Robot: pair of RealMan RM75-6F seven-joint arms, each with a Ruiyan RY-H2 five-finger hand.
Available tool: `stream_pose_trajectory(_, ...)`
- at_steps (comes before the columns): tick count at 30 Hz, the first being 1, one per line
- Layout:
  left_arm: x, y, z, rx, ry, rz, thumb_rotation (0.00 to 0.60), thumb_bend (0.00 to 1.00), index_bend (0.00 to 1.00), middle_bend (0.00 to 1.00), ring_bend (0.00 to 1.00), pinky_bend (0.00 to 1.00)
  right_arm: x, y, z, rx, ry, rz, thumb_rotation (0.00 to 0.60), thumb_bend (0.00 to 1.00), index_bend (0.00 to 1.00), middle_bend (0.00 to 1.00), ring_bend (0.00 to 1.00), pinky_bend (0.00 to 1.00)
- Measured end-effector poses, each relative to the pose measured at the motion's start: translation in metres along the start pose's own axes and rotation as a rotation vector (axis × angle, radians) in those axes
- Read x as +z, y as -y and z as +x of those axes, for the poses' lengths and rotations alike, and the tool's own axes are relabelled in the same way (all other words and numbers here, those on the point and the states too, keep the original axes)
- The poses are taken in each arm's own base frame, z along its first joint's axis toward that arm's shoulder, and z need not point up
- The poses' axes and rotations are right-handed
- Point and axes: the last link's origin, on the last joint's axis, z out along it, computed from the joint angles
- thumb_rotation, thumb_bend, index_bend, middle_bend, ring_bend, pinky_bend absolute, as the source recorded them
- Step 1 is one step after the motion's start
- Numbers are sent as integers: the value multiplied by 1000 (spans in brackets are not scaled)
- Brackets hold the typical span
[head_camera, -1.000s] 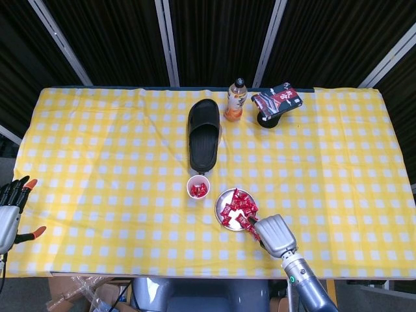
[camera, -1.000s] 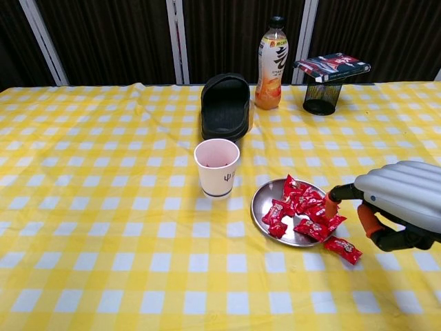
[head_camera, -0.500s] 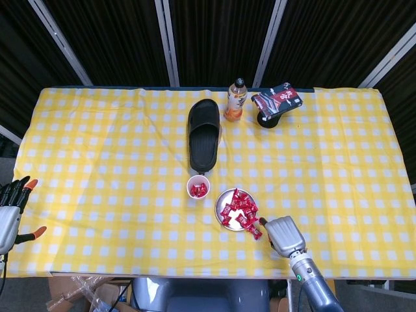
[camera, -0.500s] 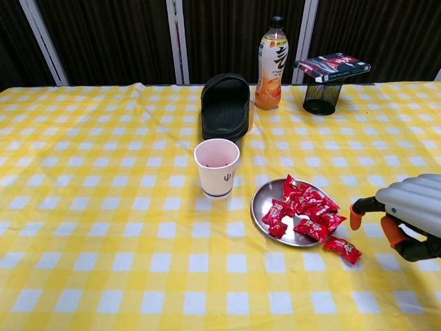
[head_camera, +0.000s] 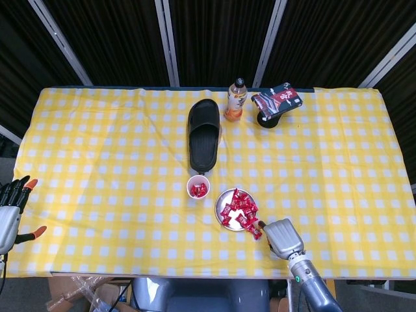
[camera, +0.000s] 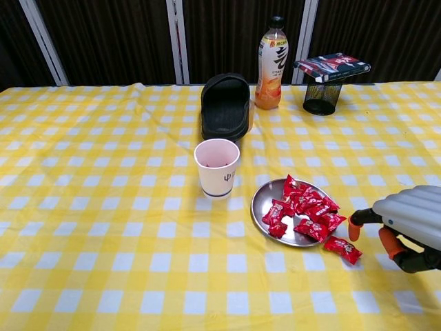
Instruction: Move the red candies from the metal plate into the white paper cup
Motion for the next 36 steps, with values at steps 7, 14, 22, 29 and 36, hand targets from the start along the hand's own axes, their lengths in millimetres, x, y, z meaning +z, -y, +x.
stream_pose_trajectory(7,0,0,0,0,0,-1,600,36,39,0,0,0,-2,7,-3,10,6,25,600,1000,322,818,891,846)
stream_pose_trajectory(14,0,0,0,1,0,-1,600,35,38,0,0,0,-6,15,-5,25,16,67,600,1000,322,818,891,846)
stream_pose_trajectory(22,0,0,0,1,0,1,600,36,38,0,0,0,-14,26,-5,50,22,138,600,896,322,818,891,846)
stream_pose_trajectory(29,0,0,1,-15,-4,6,600,38,35,0,0,0,-15,26,0,47,-42,144,600,588,322,818,891,846)
stream_pose_trajectory(36,1,0,4,-38,-34,9,600,39,29,0,0,0,-11,20,4,72,-79,104,600,536,343,818,891,846)
